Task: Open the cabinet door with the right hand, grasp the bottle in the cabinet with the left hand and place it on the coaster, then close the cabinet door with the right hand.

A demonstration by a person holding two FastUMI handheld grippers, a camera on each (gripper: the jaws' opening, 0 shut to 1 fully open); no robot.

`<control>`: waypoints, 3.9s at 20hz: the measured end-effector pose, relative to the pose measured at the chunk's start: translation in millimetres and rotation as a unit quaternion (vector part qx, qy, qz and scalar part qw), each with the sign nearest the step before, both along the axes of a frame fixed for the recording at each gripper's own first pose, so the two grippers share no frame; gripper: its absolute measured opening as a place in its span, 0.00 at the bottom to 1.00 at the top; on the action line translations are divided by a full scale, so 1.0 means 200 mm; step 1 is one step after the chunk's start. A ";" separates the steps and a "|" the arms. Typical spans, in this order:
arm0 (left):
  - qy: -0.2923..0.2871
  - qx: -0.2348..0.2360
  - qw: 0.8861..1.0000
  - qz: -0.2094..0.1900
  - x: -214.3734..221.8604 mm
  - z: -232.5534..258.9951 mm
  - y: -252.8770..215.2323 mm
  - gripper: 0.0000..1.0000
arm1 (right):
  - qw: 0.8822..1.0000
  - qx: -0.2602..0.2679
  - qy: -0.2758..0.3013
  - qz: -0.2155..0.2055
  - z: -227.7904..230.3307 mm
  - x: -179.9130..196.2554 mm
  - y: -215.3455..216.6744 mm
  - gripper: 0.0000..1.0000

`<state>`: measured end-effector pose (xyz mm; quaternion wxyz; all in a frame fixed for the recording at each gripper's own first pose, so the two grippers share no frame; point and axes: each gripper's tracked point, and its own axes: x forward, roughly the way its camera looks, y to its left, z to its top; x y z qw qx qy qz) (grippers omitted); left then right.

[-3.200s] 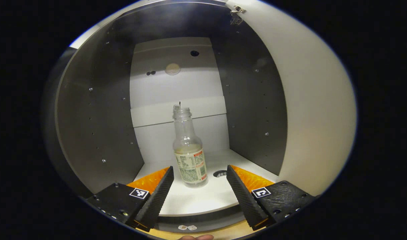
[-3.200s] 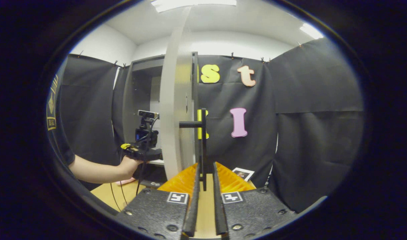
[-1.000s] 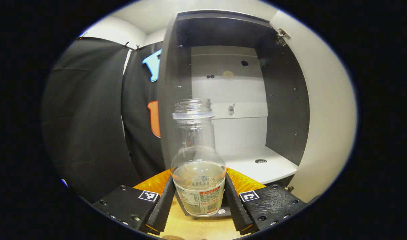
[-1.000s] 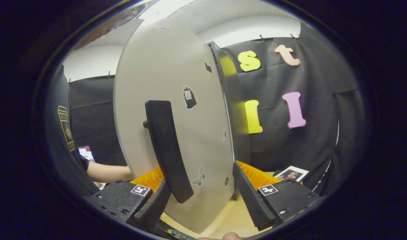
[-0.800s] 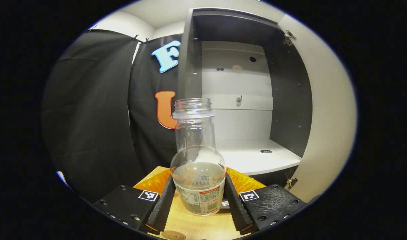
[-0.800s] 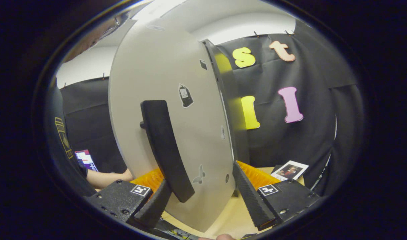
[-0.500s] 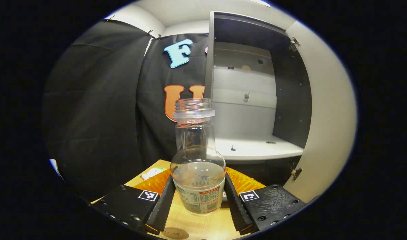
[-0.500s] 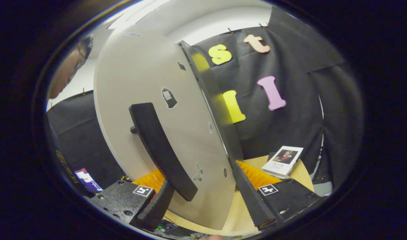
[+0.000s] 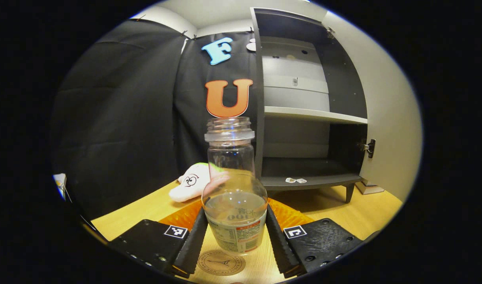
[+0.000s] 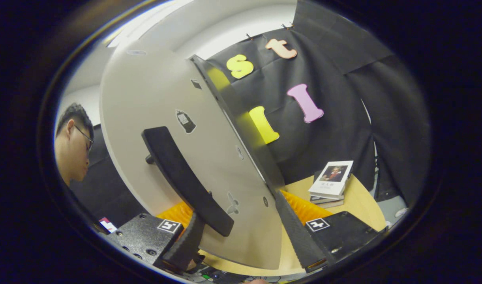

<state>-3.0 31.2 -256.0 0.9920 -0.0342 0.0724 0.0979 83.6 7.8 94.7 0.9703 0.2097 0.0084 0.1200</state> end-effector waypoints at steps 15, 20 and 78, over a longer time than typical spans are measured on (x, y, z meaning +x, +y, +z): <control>0.063 0.044 0.997 0.000 -0.09 -0.31 0.03 0.73 | 1.000 0.003 -0.004 -0.003 0.00 0.04 -0.01 1.00; 0.064 0.013 0.998 0.022 -0.15 -0.31 0.07 0.75 | 1.000 0.007 -0.008 -0.004 0.00 0.04 0.00 0.99; -0.066 0.120 0.989 -0.057 -0.26 1.14 -0.35 0.96 | 0.973 -0.123 0.011 0.195 -0.19 0.15 0.65 0.98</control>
